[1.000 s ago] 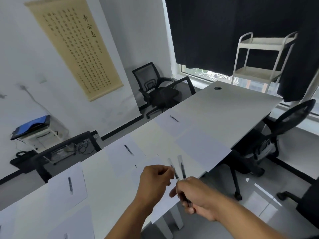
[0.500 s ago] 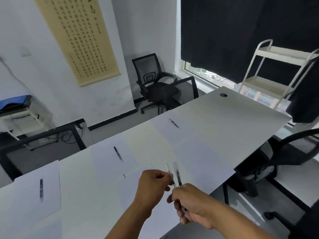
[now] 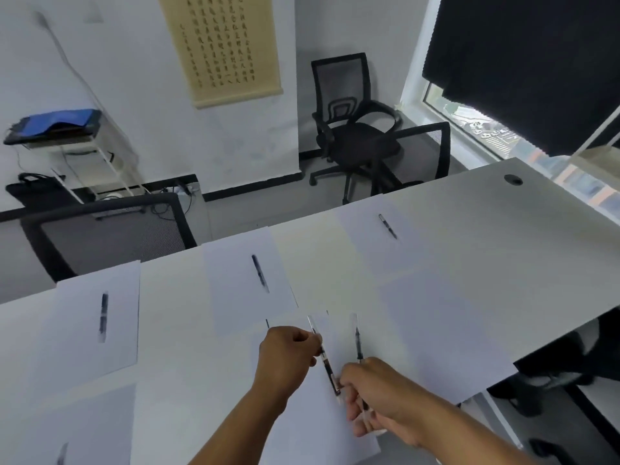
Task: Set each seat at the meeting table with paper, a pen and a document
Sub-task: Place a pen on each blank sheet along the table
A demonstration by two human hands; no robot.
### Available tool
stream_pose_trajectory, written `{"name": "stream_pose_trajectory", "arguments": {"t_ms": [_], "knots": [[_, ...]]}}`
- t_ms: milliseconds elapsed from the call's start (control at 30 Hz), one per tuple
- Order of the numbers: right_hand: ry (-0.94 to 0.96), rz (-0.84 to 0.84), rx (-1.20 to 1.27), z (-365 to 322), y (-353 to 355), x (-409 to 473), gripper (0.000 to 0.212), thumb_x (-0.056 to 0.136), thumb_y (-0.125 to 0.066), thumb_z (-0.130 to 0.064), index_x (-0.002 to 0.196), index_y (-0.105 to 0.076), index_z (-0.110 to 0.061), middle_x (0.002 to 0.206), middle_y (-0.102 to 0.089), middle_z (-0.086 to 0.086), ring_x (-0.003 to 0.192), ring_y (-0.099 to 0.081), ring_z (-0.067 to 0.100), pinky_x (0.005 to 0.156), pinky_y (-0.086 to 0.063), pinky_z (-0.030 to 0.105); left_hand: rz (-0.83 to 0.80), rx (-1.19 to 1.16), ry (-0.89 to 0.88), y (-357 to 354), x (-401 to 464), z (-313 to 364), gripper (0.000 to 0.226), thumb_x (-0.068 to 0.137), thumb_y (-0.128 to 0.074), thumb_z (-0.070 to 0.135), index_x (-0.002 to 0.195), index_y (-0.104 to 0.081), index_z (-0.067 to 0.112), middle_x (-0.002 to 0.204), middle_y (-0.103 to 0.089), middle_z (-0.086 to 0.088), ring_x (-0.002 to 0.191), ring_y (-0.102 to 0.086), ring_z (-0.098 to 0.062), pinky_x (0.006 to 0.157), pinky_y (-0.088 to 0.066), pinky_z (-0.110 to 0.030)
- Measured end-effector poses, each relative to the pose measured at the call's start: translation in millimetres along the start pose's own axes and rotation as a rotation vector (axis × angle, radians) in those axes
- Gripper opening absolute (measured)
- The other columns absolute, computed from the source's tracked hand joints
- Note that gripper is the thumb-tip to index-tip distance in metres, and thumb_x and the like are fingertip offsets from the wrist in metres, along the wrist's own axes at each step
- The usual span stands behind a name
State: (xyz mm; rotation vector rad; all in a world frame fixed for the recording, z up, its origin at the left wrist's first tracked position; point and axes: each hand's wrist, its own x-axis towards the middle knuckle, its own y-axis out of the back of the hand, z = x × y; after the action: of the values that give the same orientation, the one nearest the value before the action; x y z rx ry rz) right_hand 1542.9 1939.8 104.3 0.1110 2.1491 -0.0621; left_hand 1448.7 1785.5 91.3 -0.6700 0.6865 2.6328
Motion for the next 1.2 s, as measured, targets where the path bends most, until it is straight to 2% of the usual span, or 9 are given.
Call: {"name": "stream_pose_trajectory", "arguments": {"t_ms": [100, 200, 400, 567, 633, 733, 867, 1033, 1200], "knots": [[-0.023, -0.007, -0.020, 2, 6, 17, 0.014, 0.095, -0.056, -0.019, 0.095, -0.064, -0.006, 0.088, -0.054, 0.014, 0.074, -0.053, 0.029, 0.061, -0.054, 0.035, 0.024, 0.047, 0.087, -1, 14, -24, 0.035, 0.093, -0.070, 0.024, 0.064, -0.069, 0.004, 0.071, -0.079, -0.003, 0.063, -0.068, -0.015, 0.058, -0.043, -0.026], [-0.045, -0.054, -0.048, 8, 11, 32, 0.013, 0.094, -0.058, -0.018, 0.095, -0.064, -0.007, 0.089, -0.053, 0.014, 0.075, -0.054, 0.029, 0.064, -0.054, 0.036, 0.061, 0.092, 0.176, -6, 18, -44, 0.033, 0.087, -0.066, 0.022, 0.061, -0.062, 0.003, 0.068, -0.076, -0.007, 0.060, -0.066, -0.016, 0.056, -0.040, -0.026], [-0.099, -0.133, -0.093, 16, 19, 53, 0.016, 0.093, -0.058, -0.020, 0.100, -0.066, -0.007, 0.090, -0.054, 0.014, 0.074, -0.055, 0.028, 0.064, -0.056, 0.037, 0.114, 0.170, 0.293, -20, 21, -59, 0.033, 0.089, -0.066, 0.024, 0.058, -0.061, 0.013, 0.060, -0.067, -0.007, 0.051, -0.047, -0.021, 0.053, -0.035, -0.024], [-0.136, -0.173, -0.107, 21, 22, 67, 0.018, 0.092, -0.058, -0.020, 0.099, -0.067, -0.007, 0.091, -0.055, 0.014, 0.076, -0.056, 0.027, 0.065, -0.057, 0.037, 0.159, 0.251, 0.335, -30, 29, -62, 0.039, 0.094, -0.068, 0.023, 0.059, -0.053, 0.017, 0.064, -0.071, -0.006, 0.052, -0.052, -0.022, 0.055, -0.038, -0.025], [-0.134, -0.181, -0.104, 22, 22, 68, 0.020, 0.092, -0.058, -0.019, 0.101, -0.068, -0.005, 0.090, -0.056, 0.014, 0.075, -0.056, 0.027, 0.064, -0.057, 0.037, 0.178, 0.310, 0.345, -31, 31, -62, 0.039, 0.097, -0.067, 0.023, 0.062, -0.051, 0.018, 0.058, -0.062, 0.002, 0.049, -0.049, -0.017, 0.052, -0.035, -0.025], [-0.143, -0.194, -0.113, 25, 26, 72, 0.017, 0.093, -0.059, -0.018, 0.098, -0.068, -0.005, 0.090, -0.057, 0.014, 0.074, -0.058, 0.027, 0.063, -0.057, 0.036, 0.187, 0.361, 0.357, -37, 37, -63, 0.030, 0.099, -0.068, 0.024, 0.070, -0.061, 0.016, 0.062, -0.062, 0.007, 0.053, -0.054, -0.013, 0.052, -0.037, -0.026], [-0.152, -0.205, -0.109, 28, 30, 75, 0.013, 0.093, -0.059, -0.016, 0.093, -0.067, -0.005, 0.088, -0.056, 0.014, 0.072, -0.057, 0.028, 0.063, -0.056, 0.037, 0.215, 0.377, 0.369, -43, 44, -67, 0.031, 0.098, -0.069, 0.025, 0.070, -0.059, 0.018, 0.061, -0.060, 0.006, 0.055, -0.054, -0.015, 0.053, -0.037, -0.027], [-0.167, -0.217, -0.109, 33, 35, 78, 0.016, 0.093, -0.058, -0.015, 0.097, -0.068, -0.003, 0.089, -0.056, 0.015, 0.073, -0.057, 0.027, 0.065, -0.056, 0.037, 0.210, 0.388, 0.385, -47, 50, -79, 0.018, 0.100, -0.072, 0.028, 0.088, -0.073, 0.015, 0.072, -0.068, 0.004, 0.062, -0.061, -0.014, 0.060, -0.043, -0.029], [-0.173, -0.214, -0.098, 38, 39, 83, 0.021, 0.093, -0.057, -0.016, 0.103, -0.070, -0.002, 0.092, -0.057, 0.015, 0.074, -0.057, 0.028, 0.066, -0.056, 0.035, 0.216, 0.382, 0.399, -50, 55, -87, 0.019, 0.101, -0.072, 0.029, 0.089, -0.073, 0.014, 0.072, -0.069, 0.004, 0.063, -0.062, -0.014, 0.062, -0.044, -0.029]]}}
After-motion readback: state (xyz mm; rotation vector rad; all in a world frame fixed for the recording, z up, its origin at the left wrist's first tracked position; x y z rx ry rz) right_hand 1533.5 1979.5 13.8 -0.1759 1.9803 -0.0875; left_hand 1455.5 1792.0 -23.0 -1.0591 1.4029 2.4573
